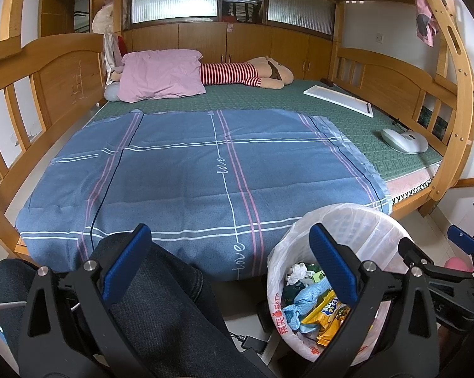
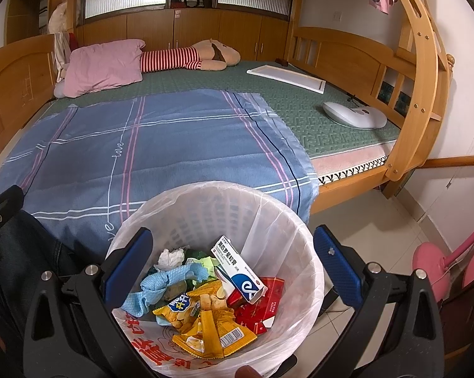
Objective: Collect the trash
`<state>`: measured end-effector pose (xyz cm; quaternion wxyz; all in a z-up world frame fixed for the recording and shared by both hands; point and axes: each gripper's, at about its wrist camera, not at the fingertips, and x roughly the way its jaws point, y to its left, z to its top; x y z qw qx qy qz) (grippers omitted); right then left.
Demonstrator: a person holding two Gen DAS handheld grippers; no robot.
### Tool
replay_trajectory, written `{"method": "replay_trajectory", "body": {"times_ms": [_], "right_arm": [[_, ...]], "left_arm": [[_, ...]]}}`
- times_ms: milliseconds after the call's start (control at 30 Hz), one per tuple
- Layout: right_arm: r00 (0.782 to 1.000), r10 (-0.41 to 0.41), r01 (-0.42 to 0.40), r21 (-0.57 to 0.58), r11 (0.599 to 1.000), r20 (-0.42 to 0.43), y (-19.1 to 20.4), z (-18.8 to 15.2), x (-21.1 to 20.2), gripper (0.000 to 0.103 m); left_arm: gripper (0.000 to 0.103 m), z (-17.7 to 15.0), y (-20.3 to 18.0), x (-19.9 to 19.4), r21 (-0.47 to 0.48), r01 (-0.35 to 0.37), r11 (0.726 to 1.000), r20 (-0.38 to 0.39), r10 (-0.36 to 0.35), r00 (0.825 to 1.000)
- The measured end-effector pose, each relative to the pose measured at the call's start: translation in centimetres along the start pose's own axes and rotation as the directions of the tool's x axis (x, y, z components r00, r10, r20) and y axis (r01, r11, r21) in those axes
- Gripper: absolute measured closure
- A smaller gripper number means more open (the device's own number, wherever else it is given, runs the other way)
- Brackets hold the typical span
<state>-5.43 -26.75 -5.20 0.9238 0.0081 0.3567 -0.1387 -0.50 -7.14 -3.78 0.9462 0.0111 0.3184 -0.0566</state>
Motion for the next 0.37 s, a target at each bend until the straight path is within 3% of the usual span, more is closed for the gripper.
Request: {"method": "replay_trajectory", "body": {"times_ms": [367], "right_arm": [[1.0, 0.0, 0.0, -0.004, 1.0, -0.004, -0.11, -0.02, 0.24, 0.003]], "left_arm": [[0.003, 0.1, 0.21, 0.26, -0.009, -0.01, 1.0, -0.01, 0.01, 1.0]]}}
